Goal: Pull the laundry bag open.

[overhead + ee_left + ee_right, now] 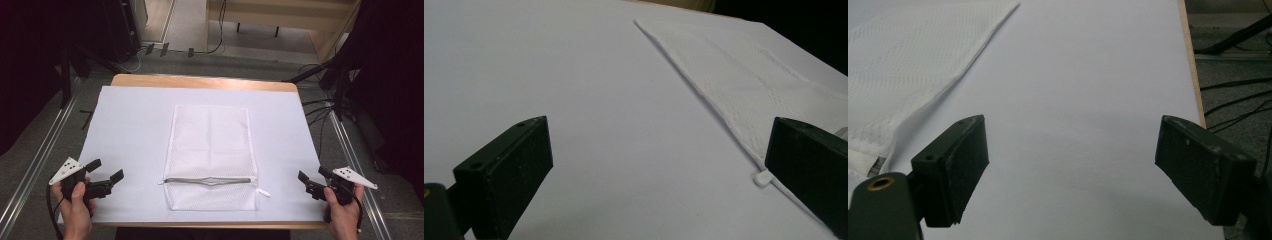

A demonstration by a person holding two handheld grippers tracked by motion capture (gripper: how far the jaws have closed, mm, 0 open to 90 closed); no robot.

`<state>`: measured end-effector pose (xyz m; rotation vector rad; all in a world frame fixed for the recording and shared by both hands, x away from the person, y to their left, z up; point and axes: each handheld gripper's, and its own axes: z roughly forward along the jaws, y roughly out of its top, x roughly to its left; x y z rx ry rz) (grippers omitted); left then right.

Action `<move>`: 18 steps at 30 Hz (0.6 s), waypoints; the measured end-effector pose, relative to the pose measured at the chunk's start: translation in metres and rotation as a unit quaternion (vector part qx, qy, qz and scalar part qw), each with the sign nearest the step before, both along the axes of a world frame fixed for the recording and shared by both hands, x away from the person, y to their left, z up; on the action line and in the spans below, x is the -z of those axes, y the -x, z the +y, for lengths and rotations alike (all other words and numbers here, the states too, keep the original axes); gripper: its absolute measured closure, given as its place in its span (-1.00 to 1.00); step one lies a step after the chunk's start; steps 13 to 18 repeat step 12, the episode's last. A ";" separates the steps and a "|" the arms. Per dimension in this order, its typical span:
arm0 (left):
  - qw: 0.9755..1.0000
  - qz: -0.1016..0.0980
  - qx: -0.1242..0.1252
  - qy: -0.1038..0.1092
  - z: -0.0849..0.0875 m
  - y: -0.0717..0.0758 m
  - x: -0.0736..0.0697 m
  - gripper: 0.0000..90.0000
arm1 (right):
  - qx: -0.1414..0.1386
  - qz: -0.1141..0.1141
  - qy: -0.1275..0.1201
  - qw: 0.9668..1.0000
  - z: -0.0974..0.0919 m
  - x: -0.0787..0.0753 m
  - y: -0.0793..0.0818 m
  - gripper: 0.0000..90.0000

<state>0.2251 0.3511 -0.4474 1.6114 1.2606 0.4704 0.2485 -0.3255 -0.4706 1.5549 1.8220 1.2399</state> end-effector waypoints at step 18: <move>1.000 0.002 0.002 -0.005 0.000 -0.001 0.000 -1.00 | 0.000 0.005 0.004 1.000 0.001 0.002 0.000 -0.68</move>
